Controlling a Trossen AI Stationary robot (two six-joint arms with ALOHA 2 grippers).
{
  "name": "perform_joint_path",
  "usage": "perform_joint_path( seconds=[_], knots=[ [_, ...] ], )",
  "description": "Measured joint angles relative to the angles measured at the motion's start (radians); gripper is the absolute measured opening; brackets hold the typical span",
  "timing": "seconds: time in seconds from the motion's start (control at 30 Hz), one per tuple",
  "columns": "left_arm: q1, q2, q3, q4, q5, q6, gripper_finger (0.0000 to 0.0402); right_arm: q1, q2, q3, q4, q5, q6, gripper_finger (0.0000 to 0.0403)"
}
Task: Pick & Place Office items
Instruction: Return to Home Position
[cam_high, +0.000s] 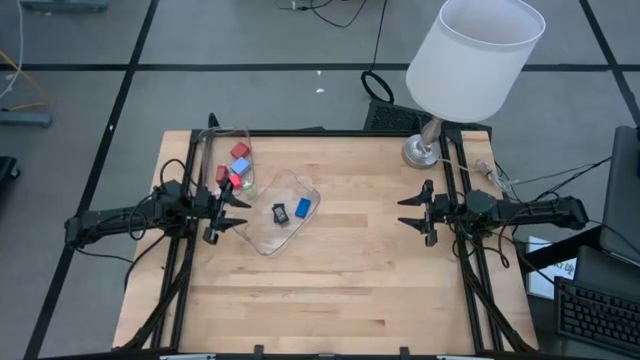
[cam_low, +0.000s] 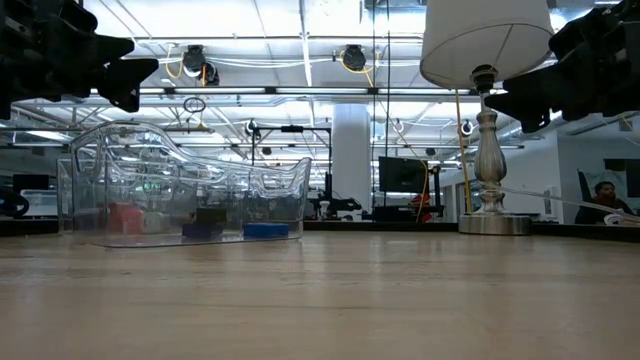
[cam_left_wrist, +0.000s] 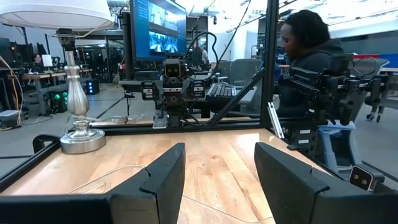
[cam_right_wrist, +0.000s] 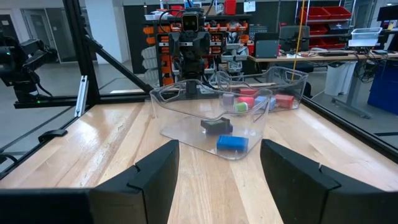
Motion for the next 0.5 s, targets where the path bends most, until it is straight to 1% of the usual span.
perform_joint_path(
  seconds=[0.5],
  knots=[
    [0.000, 0.000, 0.000, 0.000, 0.000, 0.000, 0.0196, 0.000, 0.000, 0.000, 0.000, 0.000, 0.000, 0.0219]
  ],
)
